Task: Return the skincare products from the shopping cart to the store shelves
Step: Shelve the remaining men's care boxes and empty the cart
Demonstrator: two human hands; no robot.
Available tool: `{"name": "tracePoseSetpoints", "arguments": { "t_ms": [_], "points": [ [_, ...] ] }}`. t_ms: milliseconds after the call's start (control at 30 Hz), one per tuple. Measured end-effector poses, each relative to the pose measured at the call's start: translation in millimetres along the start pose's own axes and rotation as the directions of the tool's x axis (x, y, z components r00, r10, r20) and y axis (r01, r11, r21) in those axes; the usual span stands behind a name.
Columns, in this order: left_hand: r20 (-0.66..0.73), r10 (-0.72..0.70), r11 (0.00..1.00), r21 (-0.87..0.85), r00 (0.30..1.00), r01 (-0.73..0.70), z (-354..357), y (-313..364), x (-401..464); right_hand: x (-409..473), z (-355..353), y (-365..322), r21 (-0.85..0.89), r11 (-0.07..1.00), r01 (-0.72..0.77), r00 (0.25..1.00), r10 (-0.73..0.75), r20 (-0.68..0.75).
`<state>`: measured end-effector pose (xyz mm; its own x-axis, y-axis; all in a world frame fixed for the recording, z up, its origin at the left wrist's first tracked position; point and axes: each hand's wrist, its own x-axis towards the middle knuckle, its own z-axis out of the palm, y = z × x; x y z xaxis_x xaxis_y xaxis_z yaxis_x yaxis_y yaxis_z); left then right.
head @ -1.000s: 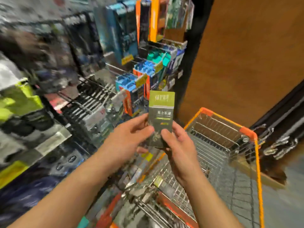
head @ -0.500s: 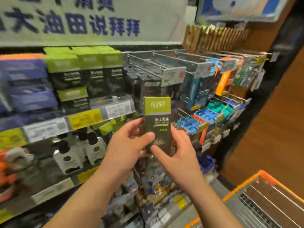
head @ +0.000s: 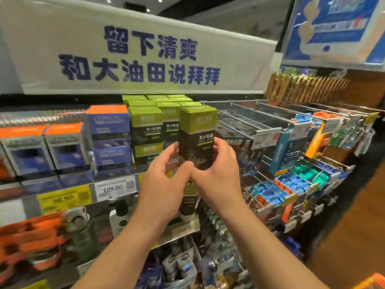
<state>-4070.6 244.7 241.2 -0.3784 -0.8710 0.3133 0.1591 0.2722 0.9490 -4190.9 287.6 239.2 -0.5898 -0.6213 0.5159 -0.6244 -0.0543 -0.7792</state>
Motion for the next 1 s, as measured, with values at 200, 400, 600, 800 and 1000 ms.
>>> {"name": "tracePoseSetpoints", "arguments": {
  "t_ms": [200,400,600,800,1000],
  "points": [
    [-0.043,-0.037,0.999,-0.029,0.998,0.036,-22,-1,10,38,22,-14,-0.038,0.999,0.018,0.998,-0.02,-0.051],
    [-0.059,-0.064,0.998,-0.034,0.996,0.062,-37,-3,15,54,39,-6,-0.148,0.989,-0.011,1.0,0.015,0.027],
    [-0.042,-0.098,0.995,-0.036,0.994,0.096,-43,-5,19,57,49,3,-0.204,0.978,-0.032,0.995,0.051,0.086],
    [-0.013,-0.108,0.994,-0.033,0.994,0.108,-44,-10,22,60,54,14,-0.233,0.972,-0.039,0.991,0.067,0.112],
    [-0.002,-0.121,0.989,-0.086,0.993,0.12,-42,-12,24,60,55,15,-0.215,0.976,-0.031,0.99,0.06,0.128]
  ]
}}
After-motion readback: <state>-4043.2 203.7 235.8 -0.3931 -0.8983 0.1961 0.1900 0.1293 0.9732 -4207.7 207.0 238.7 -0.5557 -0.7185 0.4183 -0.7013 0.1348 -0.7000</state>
